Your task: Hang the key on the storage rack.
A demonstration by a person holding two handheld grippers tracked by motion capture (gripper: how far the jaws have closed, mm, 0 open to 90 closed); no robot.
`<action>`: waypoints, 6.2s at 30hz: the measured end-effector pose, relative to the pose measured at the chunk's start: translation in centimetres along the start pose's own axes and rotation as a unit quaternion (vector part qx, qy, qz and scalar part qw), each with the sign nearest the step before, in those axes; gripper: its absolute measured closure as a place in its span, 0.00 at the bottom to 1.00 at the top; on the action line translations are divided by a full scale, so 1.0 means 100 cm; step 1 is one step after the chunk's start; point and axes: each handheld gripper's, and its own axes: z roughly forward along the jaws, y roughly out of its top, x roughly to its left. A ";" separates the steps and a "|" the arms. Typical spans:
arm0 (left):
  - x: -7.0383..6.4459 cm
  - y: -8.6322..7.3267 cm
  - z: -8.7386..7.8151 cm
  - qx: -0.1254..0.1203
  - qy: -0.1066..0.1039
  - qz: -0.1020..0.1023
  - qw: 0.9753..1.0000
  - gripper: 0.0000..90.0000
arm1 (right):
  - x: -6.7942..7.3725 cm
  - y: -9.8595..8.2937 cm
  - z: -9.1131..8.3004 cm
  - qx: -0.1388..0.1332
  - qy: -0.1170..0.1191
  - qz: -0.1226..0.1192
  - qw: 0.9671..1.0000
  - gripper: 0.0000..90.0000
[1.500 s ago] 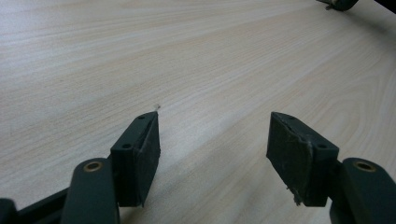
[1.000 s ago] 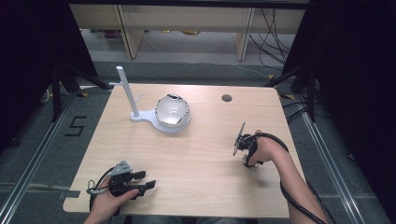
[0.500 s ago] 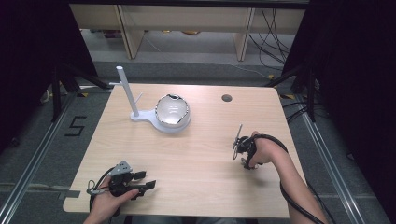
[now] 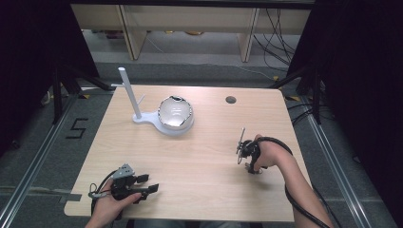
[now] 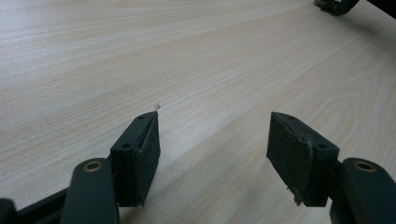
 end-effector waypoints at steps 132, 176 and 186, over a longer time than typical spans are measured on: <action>-0.082 0.144 0.094 -0.150 0.012 0.177 0.973 0.59 | 0.034 0.116 -0.183 -0.264 0.010 0.044 0.964 0.93; -0.077 0.144 0.093 -0.177 0.046 0.148 0.972 0.93 | 0.036 0.129 -0.191 -0.288 0.015 0.035 0.957 0.93; -0.071 0.147 0.079 -0.148 0.079 0.162 0.972 0.99 | 0.033 0.123 -0.185 -0.303 0.025 0.051 0.951 0.93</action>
